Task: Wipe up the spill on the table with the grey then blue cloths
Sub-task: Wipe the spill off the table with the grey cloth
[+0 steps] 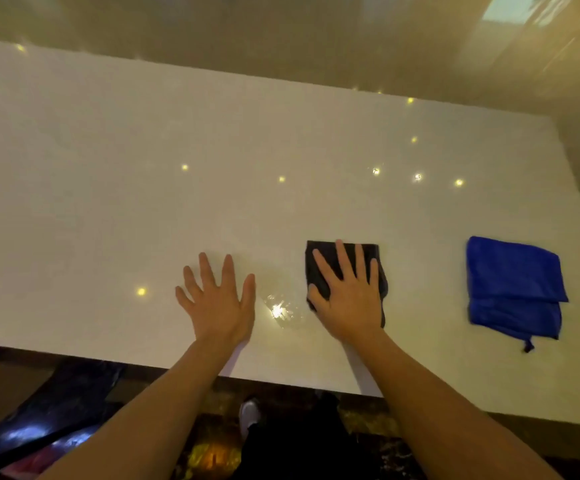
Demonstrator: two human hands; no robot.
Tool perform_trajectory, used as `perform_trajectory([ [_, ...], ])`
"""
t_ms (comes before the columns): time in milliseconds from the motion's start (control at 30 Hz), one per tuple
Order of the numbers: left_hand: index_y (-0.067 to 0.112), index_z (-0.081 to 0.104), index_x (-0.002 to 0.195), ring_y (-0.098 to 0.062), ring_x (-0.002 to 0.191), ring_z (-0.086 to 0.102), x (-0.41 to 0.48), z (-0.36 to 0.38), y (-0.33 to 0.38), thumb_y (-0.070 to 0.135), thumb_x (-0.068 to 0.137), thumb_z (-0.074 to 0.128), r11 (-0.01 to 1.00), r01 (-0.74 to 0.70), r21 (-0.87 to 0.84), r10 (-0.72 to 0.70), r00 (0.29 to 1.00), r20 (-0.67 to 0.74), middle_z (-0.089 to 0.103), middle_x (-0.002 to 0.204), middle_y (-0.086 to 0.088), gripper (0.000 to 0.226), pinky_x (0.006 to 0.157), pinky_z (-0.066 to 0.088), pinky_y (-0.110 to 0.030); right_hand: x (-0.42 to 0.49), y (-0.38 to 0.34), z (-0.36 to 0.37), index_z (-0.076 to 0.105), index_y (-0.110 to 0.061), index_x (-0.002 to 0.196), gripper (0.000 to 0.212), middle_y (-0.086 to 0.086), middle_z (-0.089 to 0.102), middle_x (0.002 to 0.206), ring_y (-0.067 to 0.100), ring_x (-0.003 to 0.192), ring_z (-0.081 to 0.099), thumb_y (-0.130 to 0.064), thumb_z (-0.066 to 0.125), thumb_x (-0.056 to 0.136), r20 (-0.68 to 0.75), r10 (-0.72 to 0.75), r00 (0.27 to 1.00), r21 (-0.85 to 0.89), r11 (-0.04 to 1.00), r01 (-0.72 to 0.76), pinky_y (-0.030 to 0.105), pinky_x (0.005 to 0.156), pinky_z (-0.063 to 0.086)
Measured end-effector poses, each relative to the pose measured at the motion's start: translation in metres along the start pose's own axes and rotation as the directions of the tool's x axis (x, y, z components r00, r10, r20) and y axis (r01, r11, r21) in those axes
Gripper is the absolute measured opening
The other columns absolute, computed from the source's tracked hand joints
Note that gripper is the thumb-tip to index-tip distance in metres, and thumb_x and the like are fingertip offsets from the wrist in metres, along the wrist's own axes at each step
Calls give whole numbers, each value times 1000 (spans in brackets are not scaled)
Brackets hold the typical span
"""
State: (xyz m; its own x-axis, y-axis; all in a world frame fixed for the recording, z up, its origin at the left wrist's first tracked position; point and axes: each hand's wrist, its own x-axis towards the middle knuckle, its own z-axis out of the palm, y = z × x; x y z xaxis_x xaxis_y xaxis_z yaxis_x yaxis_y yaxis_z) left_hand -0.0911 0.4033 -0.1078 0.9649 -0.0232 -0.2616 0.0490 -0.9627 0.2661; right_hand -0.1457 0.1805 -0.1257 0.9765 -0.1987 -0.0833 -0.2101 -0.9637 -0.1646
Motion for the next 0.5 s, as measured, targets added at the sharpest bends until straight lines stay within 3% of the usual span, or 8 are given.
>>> perform_trajectory([
  [33,32,26,154,-39,151,3,-5,0,7,68,94,10,998,-54,-18,54,999,-3,9,168,-8,72,120,6,-58,-3,-13,1,22,-39,160,70,8,16,171,39,156,6,-63,33,95,-6,150,989,6,989,-150,60,125,3],
  [67,29,34,151,-37,150,9,-12,0,14,65,95,17,995,-96,-33,96,995,-3,15,166,-9,68,119,11,-56,-11,-29,1,21,-37,161,73,9,14,171,40,156,5,-65,32,94,1,190,982,28,981,-189,61,125,3],
  [233,26,63,124,-34,140,21,-34,3,28,52,97,45,971,-193,-139,204,976,70,32,157,-7,42,113,22,-49,-84,-71,14,21,-34,161,85,8,11,172,38,157,-4,-77,37,90,101,-119,988,73,991,112,59,123,1],
  [300,24,66,110,-30,132,28,-49,7,25,41,96,51,952,-293,-93,300,951,77,42,147,-3,27,107,27,-45,-113,-73,15,19,-33,162,86,6,6,172,38,156,-5,-78,36,90,134,-114,984,75,992,105,58,121,-1],
  [400,22,62,108,-24,117,38,-72,9,12,36,98,48,921,-388,-13,386,912,138,50,128,0,22,96,32,-38,-149,-76,10,15,-40,161,80,-1,-3,172,35,155,-13,-75,35,91,211,-132,969,146,984,102,53,121,-13],
  [467,21,60,108,-23,109,44,-81,3,7,34,100,45,896,-441,-46,439,868,235,57,117,0,21,92,36,-35,-161,-71,-1,20,-43,159,73,-3,4,172,32,157,-7,-68,37,92,247,-150,957,216,972,96,49,125,-13],
  [500,20,59,105,-23,104,49,-85,-5,9,32,100,45,884,-454,-114,466,835,293,62,110,-1,19,91,39,-36,-165,-65,-10,26,-41,157,70,-2,16,171,32,158,6,-63,41,92,253,-150,956,249,965,85,51,127,-3],
])
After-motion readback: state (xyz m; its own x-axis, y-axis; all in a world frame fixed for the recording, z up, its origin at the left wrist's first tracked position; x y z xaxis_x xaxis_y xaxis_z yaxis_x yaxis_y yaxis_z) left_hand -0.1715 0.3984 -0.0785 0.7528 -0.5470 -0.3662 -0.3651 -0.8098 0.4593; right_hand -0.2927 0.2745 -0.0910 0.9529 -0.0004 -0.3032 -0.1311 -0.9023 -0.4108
